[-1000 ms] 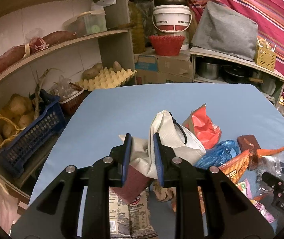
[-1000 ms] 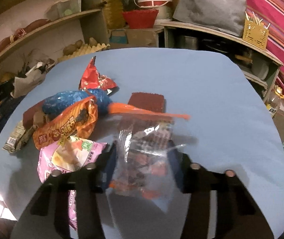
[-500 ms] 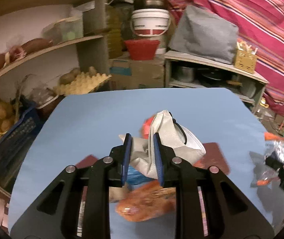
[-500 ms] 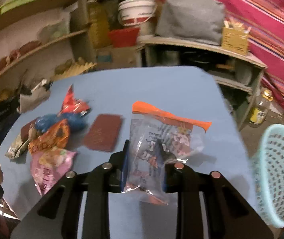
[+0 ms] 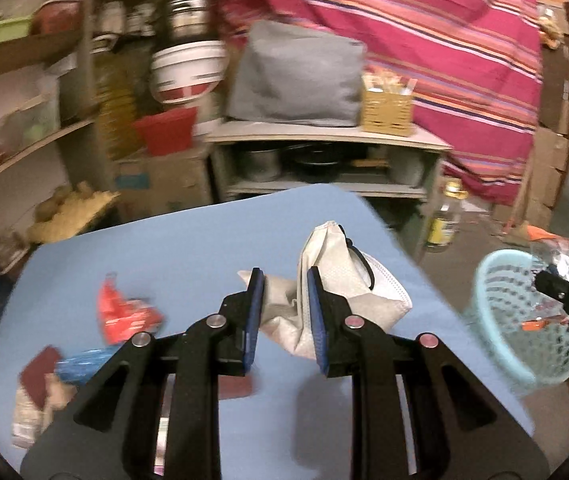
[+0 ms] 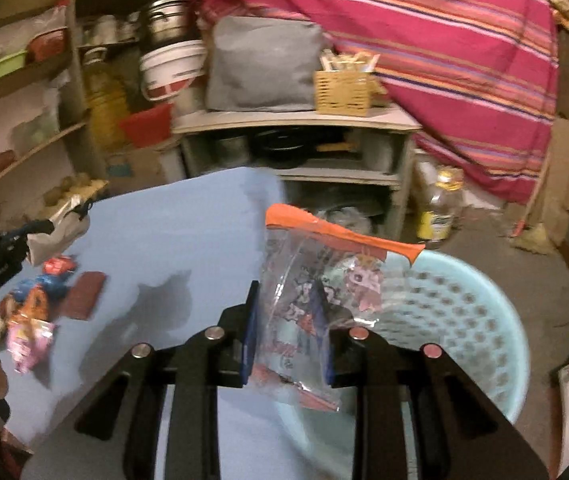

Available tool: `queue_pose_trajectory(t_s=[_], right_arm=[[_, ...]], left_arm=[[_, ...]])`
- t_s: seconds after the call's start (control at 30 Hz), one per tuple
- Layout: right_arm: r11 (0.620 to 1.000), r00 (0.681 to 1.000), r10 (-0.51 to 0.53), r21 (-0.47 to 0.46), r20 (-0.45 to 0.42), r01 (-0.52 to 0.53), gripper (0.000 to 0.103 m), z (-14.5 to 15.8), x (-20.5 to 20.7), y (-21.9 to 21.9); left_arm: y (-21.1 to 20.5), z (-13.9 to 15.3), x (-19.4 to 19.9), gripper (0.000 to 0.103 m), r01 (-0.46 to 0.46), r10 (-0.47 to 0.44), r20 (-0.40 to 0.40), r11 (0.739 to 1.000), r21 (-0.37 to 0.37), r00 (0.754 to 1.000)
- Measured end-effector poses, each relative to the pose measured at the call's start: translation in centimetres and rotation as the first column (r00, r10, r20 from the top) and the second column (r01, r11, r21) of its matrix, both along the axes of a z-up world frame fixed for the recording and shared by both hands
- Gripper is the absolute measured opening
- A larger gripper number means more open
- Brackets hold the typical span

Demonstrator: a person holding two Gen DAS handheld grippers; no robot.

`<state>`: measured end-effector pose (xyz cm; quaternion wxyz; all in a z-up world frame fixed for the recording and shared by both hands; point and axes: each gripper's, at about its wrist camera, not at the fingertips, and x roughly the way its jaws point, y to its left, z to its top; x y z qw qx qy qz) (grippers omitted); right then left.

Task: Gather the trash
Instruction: 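Carry the plastic bag and white paper over the basket with both tools, then open both tools to drop the bag and white paper into the basket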

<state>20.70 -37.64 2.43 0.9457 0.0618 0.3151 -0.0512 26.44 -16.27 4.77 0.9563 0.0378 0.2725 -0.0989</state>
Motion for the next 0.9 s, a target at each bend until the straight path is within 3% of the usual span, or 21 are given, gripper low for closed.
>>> queue_pose_trajectory(t_s=[0.17, 0.47, 0.73, 0.9], right_arm=[[0.998, 0.998, -0.058, 0.006, -0.013, 0.059, 0.025, -0.1, -1.5, -5.2], [0.986, 0.988, -0.152, 0.065, -0.03, 0.154, 0.025, -1.5, -2.7, -10.9], [0.97, 0.977, -0.212, 0.119, -0.027, 0.213, 0.025, -2.2, -4.2, -14.0], [0.968, 0.976, -0.215, 0.128, -0.03, 0.217, 0.025, -2.5, -4.1, -14.0]], left_arm=[[-7.1, -0.4, -0.8, 0.021, 0.114, -0.114, -0.003, 0.993, -0.021, 0.993], [-17.6, -2.3, -2.3, 0.021, 0.289, -0.289, -0.024, 0.957, -0.014, 0.957], [-21.9, -3.7, -2.3, 0.023, 0.345, -0.345, -0.065, 0.938, -0.013, 0.936], [-22.9, -3.4, -1.2, 0.04, 0.373, -0.373, -0.098, 0.928, -0.023, 0.922]])
